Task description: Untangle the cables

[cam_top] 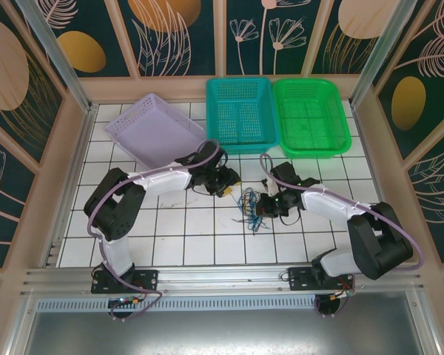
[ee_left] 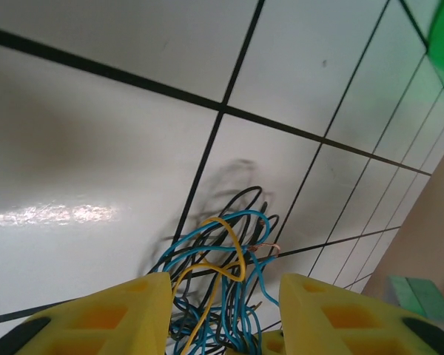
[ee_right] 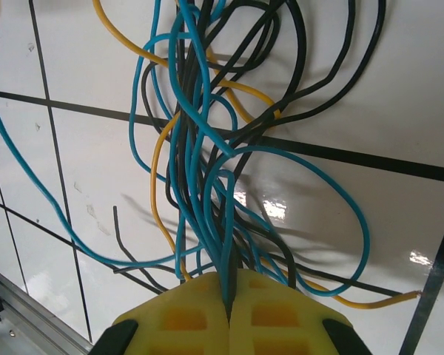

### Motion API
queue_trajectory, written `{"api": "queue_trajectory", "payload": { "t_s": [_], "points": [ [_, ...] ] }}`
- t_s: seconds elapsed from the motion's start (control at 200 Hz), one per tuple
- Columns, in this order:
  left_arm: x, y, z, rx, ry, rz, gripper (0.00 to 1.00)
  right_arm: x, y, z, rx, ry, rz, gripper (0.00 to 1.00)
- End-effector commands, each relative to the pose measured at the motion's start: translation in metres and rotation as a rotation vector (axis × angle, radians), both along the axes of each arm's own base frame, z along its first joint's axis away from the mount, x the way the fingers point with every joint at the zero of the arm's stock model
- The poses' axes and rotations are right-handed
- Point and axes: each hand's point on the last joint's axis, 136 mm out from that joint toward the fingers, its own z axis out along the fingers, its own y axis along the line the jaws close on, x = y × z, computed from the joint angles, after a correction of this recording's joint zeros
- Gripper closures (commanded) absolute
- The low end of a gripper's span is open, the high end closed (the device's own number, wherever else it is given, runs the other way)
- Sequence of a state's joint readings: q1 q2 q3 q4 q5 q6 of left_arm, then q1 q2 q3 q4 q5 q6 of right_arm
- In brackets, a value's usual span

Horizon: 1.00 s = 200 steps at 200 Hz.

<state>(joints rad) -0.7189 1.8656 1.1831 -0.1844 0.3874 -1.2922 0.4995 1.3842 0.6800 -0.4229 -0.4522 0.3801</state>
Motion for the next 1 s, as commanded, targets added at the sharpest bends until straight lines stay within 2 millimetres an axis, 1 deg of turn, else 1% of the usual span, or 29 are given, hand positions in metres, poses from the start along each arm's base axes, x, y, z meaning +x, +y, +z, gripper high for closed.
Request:
{"api": "queue_trajectory", "payload": {
  "t_s": [0.0,0.165,0.265,0.36,0.596,0.661,0.761,0.816,0.871,0.941,0.996],
  "points": [
    [-0.004,-0.009,-0.006,-0.006,0.068,0.015,0.57,0.007,0.006,0.004,-0.006,-0.033,0.026,1.00],
    [-0.004,-0.013,-0.020,0.018,0.086,0.008,0.57,0.009,0.007,0.005,-0.006,-0.039,0.030,1.00],
    [-0.001,-0.018,-0.028,0.014,0.093,0.005,0.60,0.008,0.007,0.005,-0.005,-0.038,0.030,1.00],
    [0.001,-0.023,-0.034,0.011,0.106,-0.009,0.62,0.008,0.007,0.004,-0.005,-0.035,0.031,1.00],
    [0.015,-0.034,-0.032,0.000,0.084,-0.008,0.61,0.007,0.008,0.003,0.000,-0.031,0.032,1.00],
    [0.013,-0.033,-0.031,0.004,0.090,-0.010,0.61,0.007,0.008,0.003,-0.001,-0.031,0.032,1.00],
    [0.012,-0.033,-0.024,-0.002,0.084,-0.009,0.61,0.007,0.008,0.003,-0.001,-0.032,0.033,1.00],
    [0.011,-0.032,-0.022,-0.001,0.084,-0.014,0.65,0.007,0.008,0.003,-0.001,-0.031,0.033,1.00],
    [0.008,-0.032,-0.024,-0.002,0.096,-0.021,0.70,0.008,0.008,0.004,0.000,-0.035,0.031,1.00],
    [0.002,-0.031,-0.030,0.008,0.116,-0.032,0.71,0.009,0.008,0.003,-0.001,-0.035,0.030,1.00],
    [-0.002,-0.032,-0.031,0.010,0.120,-0.039,0.71,0.008,0.008,0.002,-0.003,-0.033,0.029,1.00]
  ]
}}
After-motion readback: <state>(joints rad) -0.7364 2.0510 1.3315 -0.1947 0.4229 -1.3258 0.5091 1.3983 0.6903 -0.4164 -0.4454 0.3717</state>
